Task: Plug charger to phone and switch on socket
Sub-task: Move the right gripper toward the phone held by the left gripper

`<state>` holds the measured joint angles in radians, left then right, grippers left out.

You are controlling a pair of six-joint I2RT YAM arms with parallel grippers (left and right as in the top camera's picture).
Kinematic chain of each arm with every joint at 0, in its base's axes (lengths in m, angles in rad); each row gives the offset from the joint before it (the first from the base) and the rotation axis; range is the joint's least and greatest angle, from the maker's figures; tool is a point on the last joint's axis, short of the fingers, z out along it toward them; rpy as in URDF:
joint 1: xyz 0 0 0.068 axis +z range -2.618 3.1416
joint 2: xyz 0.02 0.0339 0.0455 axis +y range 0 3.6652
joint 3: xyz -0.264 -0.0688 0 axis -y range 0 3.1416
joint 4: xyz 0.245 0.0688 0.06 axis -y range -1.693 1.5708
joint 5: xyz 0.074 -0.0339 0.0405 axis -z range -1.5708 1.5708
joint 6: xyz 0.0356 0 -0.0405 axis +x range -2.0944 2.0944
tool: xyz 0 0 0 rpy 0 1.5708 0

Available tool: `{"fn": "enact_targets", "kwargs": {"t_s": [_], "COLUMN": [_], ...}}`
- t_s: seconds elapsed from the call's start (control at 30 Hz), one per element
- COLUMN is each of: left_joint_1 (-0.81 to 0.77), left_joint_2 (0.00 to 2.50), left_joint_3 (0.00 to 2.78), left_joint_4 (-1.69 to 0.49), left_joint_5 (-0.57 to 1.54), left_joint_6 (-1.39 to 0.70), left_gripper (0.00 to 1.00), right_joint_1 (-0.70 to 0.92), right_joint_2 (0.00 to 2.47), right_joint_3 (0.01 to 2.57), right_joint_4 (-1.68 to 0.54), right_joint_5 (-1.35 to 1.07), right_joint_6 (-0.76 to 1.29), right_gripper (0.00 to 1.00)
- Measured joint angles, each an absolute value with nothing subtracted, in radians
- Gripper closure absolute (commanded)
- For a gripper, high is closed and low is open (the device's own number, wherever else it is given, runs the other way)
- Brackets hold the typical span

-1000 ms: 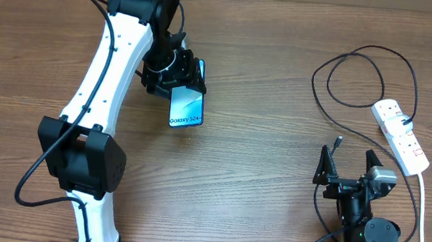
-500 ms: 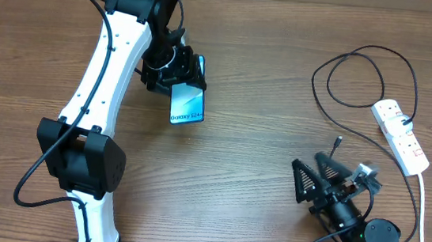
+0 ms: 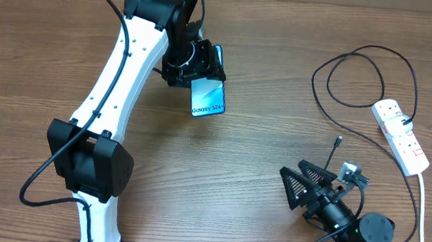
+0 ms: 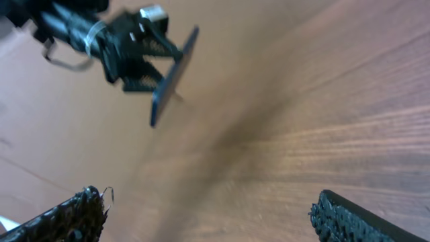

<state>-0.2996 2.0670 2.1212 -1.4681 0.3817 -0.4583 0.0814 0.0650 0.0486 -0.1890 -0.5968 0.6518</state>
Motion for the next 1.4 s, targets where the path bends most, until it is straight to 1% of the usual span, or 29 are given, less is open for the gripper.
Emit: {"fn": "enact_targets", "kwargs": {"t_s": [0.03, 0.07, 0.23, 0.37, 0.47, 0.67, 0.83, 0.87, 0.93, 1.0, 1.07, 1.17, 1.23, 1.27, 1.37, 1.4], "left_joint_1": [-0.300, -0.300, -0.300, -0.300, -0.300, -0.300, -0.300, -0.300, -0.300, -0.300, -0.300, -0.300, -0.300, -0.300, -0.300, -0.302], "left_joint_2": [2.067, 2.067, 2.067, 2.067, 2.067, 2.067, 2.067, 2.067, 2.067, 2.067, 2.067, 2.067, 2.067, 2.067, 2.067, 2.067], "left_joint_3": [2.121, 2.121, 2.121, 2.121, 2.121, 2.121, 2.121, 2.121, 2.122, 2.122, 2.122, 2.122, 2.122, 2.122, 2.122, 2.122], "left_joint_4": [-1.469, -1.468, -1.468, -1.468, -1.468, -1.465, -1.460, -1.461, -1.461, -1.459, -1.457, -1.436, -1.410, -1.394, -1.355, -1.340], "left_joint_5": [0.381, 0.381, 0.381, 0.381, 0.381, 0.381, 0.381, 0.381, 0.381, 0.381, 0.381, 0.380, 0.380, 0.380, 0.377, 0.377], "left_joint_6": [-0.461, -0.465, -0.470, -0.473, -0.473, -0.490, -0.519, -0.525, -0.534, -0.551, -0.572, -0.618, -0.653, -0.669, -0.730, -0.746], "left_gripper": [0.68, 0.68, 0.67, 0.66, 0.66, 0.66, 0.66, 0.66, 0.66, 0.67, 0.67, 0.67, 0.67, 0.67, 0.67, 0.67], "right_joint_1": [0.090, 0.103, 0.128, 0.155, 0.209, 0.342, 0.464, 0.487, 0.508, 0.535, 0.543, 0.546, 0.546, 0.546, 0.546, 0.546], "right_joint_2": [0.083, 0.115, 0.245, 0.328, 0.385, 0.505, 0.672, 0.729, 0.791, 0.902, 0.970, 1.140, 1.227, 1.290, 1.446, 1.467], "right_joint_3": [0.077, 0.130, 0.285, 0.337, 0.338, 0.338, 0.340, 0.340, 0.346, 0.349, 0.356, 0.354, 0.353, 0.355, 0.353, 0.355], "right_joint_4": [-0.242, -0.357, -0.595, -0.638, -0.649, -0.530, -0.205, -0.079, 0.031, 0.233, 0.326, 0.574, 0.708, 0.789, 1.064, 1.102], "right_joint_5": [-0.586, -0.557, -0.446, -0.446, -0.448, -0.369, -0.305, -0.299, -0.292, -0.287, -0.286, -0.281, -0.280, -0.281, -0.276, -0.272], "right_joint_6": [0.619, 0.573, 0.485, 0.466, 0.464, 0.505, 0.543, 0.554, 0.569, 0.601, 0.617, 0.679, 0.724, 0.761, 0.824, 0.830], "right_gripper": [0.01, 0.01, 0.01, 0.01, 0.01, 0.00, 0.00, 0.00, 0.00, 0.00, 0.00, 0.01, 0.08, 0.17, 0.26, 0.28]}}
